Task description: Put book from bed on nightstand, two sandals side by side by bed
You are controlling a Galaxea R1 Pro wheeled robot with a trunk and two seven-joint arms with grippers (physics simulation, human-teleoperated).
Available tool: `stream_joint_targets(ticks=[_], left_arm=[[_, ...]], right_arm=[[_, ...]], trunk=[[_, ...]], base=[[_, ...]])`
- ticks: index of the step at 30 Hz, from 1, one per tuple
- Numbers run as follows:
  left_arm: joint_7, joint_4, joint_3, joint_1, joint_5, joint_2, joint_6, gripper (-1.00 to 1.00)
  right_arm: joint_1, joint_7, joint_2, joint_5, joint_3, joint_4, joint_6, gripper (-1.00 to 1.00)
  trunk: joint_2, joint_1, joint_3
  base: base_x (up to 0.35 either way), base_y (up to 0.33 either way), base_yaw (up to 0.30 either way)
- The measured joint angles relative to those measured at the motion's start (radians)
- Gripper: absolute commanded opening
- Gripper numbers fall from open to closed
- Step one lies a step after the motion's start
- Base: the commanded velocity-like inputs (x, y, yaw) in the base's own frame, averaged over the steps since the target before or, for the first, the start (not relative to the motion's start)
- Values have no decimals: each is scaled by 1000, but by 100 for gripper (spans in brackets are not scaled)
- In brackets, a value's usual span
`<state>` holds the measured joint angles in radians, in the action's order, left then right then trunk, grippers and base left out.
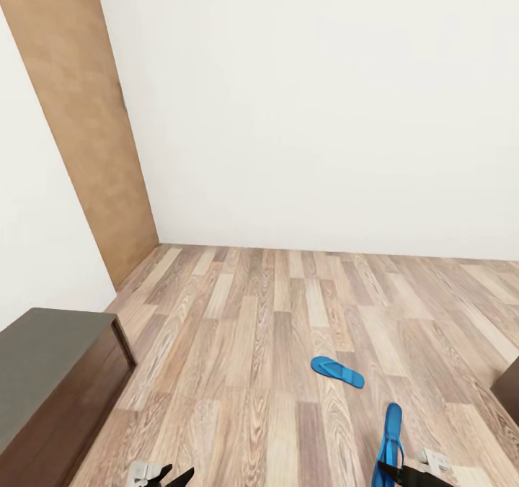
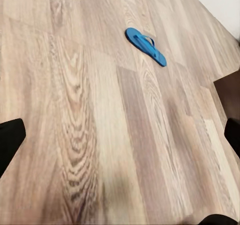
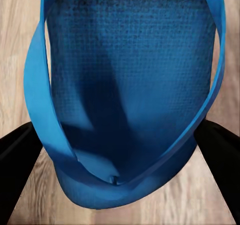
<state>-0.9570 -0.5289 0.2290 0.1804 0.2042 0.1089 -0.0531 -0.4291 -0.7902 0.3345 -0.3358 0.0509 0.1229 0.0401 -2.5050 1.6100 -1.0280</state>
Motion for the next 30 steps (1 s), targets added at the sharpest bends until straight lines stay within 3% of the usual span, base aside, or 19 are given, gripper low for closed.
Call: stream_joint_targets(ticks=[6, 17, 21, 23, 26, 30], left_arm=[[1, 0, 0, 0, 1, 0, 0, 100], [-3, 0, 2, 0, 2, 0, -2, 100], [-12, -3, 4, 0, 5, 2, 1, 100], [-64, -11, 0, -1, 4, -5, 2, 100], [-60, -3, 2, -2, 4, -15, 2, 100], [-50, 2, 7, -3, 6, -10, 4, 100]], right_arm=[[0, 0, 0, 0, 0, 0, 0, -100], [0, 0, 1, -1, 1, 0, 0, -100], [0, -3, 1, -4, 2, 0, 0, -100], [0, -6, 1, -4, 2, 1, 2, -100], [0, -5, 1, -3, 1, 1, 0, -100], [0, 0, -7, -1, 0, 0, 0, -100]], trunk=[[0, 0, 0], [0, 1, 0], [0, 1, 0], [0, 1, 0], [0, 0, 0], [0, 0, 0]], base=[[280, 0, 0], [23, 0, -192], [0, 0, -39], [44, 0, -9], [124, 0, -3], [269, 0, -1]])
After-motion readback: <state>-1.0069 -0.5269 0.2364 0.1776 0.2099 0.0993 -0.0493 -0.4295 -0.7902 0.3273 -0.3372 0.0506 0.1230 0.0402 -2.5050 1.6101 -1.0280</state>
